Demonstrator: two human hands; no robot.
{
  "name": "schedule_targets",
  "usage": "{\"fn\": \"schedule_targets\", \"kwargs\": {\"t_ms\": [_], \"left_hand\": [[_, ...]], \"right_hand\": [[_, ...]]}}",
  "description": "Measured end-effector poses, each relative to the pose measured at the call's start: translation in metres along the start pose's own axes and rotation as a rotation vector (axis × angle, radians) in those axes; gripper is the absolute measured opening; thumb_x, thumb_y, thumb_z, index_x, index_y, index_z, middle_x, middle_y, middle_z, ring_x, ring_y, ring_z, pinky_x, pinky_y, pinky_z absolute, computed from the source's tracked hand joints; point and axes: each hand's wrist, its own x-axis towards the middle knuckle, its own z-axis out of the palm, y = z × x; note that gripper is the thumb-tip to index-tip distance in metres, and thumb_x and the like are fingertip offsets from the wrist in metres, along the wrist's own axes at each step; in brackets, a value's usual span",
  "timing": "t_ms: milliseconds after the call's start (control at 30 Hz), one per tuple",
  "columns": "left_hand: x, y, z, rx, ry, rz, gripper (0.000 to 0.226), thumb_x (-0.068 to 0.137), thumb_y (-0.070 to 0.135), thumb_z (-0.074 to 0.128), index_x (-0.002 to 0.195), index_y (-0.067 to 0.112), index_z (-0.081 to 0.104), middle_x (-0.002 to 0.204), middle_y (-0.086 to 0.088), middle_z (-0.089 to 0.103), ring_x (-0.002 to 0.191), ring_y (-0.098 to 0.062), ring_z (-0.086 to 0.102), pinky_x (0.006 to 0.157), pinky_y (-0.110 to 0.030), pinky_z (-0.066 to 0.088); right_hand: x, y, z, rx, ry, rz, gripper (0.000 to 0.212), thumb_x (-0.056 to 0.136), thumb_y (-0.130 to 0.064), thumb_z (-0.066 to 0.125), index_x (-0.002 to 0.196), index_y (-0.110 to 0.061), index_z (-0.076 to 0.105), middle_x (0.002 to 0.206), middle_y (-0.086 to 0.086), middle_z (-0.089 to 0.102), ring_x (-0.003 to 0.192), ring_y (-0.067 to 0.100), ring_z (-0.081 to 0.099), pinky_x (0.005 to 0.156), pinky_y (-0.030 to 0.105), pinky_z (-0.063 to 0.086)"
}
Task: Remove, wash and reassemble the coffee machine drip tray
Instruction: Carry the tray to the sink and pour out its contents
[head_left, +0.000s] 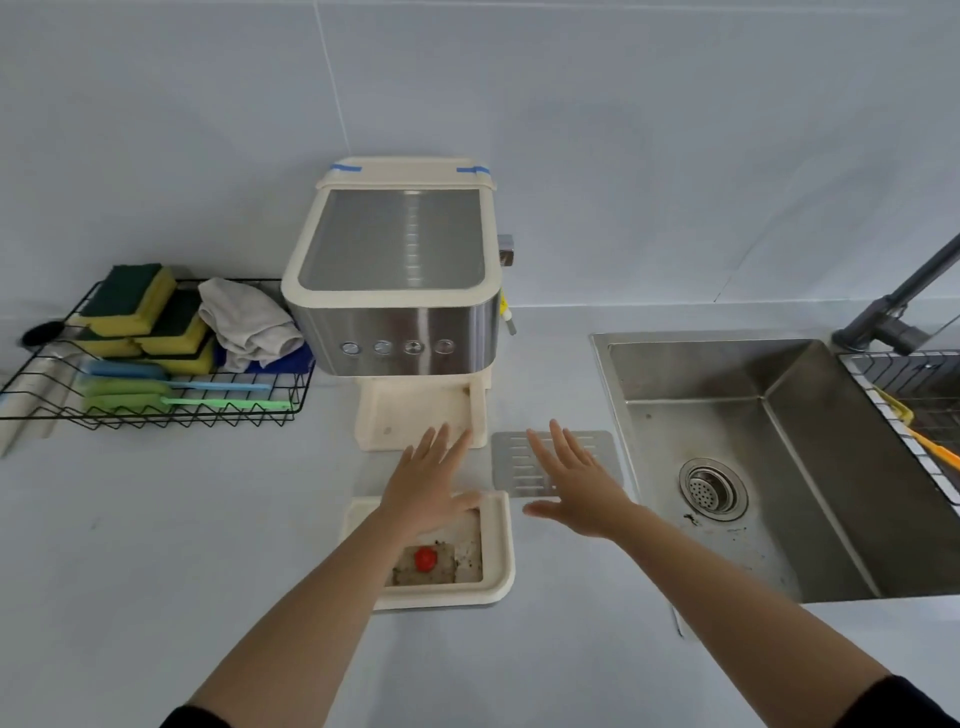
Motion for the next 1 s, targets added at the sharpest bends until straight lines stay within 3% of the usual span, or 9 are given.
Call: {"fn": "schedule_targets", "kwargs": {"t_ms": [433,667,767,833,933,1000], "left_hand": [[-0.084,-0.068,0.038,-0.263,0.047,-0.125,0.105,0.074,0.063,0.058,0.146,0.028,-0.011,0.156,-0.009,-0.015,0.145,-0.026,-0.009,0.117,-0.04,0.007],[-0.1,-0.073,0.05,-0.398,0.035,-0.173,0.12,0.062,0.054,0.073,0.146,0.029,-0.009,0.154,-0.009,-0.022,0.145,-0.028,0.003,0.114,-0.044,0.025],[-0.102,-0.078,0.056,-0.438,0.007,-0.165,0.122,0.063,0.048,0.076,0.146,0.028,-0.011,0.155,-0.008,-0.021,0.145,-0.025,0.008,0.111,-0.042,0.03],[-0.102,-0.079,0.057,-0.444,0.012,-0.154,0.119,0.066,0.043,0.075,0.146,0.026,-0.011,0.155,-0.007,-0.02,0.144,-0.025,0.017,0.108,-0.039,0.035],[-0.098,-0.079,0.057,-0.419,0.021,-0.148,0.116,0.069,0.04,0.074,0.147,0.023,-0.01,0.156,-0.007,-0.018,0.141,-0.025,0.024,0.104,-0.036,0.037],[-0.094,-0.08,0.057,-0.4,0.032,-0.134,0.116,0.067,0.042,0.074,0.147,0.022,-0.008,0.156,-0.006,-0.014,0.138,-0.026,0.03,0.101,-0.036,0.04]], "right_hand": [[-0.022,-0.066,0.052,0.236,-0.033,0.082,0.118,0.074,-0.053,0.066,0.145,-0.018,-0.022,0.154,0.01,-0.026,0.145,0.026,-0.018,0.118,0.041,0.004],[-0.03,-0.079,0.069,0.34,-0.032,0.154,0.129,0.069,-0.05,0.072,0.143,-0.012,-0.028,0.153,0.016,-0.027,0.144,0.029,-0.021,0.117,0.045,0.008],[-0.031,-0.082,0.072,0.434,-0.029,0.173,0.132,0.066,-0.046,0.076,0.143,-0.014,-0.027,0.155,0.014,-0.018,0.146,0.03,-0.008,0.117,0.046,0.017],[-0.031,-0.082,0.074,0.454,-0.007,0.164,0.135,0.056,-0.05,0.077,0.145,-0.02,-0.02,0.153,0.01,0.003,0.144,0.031,0.013,0.112,0.048,0.033],[-0.032,-0.079,0.078,0.474,0.044,0.182,0.129,0.05,-0.048,0.079,0.146,-0.022,-0.004,0.139,0.001,0.025,0.128,0.023,0.04,0.096,0.041,0.05],[-0.032,-0.08,0.078,0.486,0.08,0.154,0.124,0.055,-0.038,0.082,0.145,-0.019,0.0,0.134,-0.001,0.029,0.119,0.018,0.047,0.091,0.036,0.053]]}}
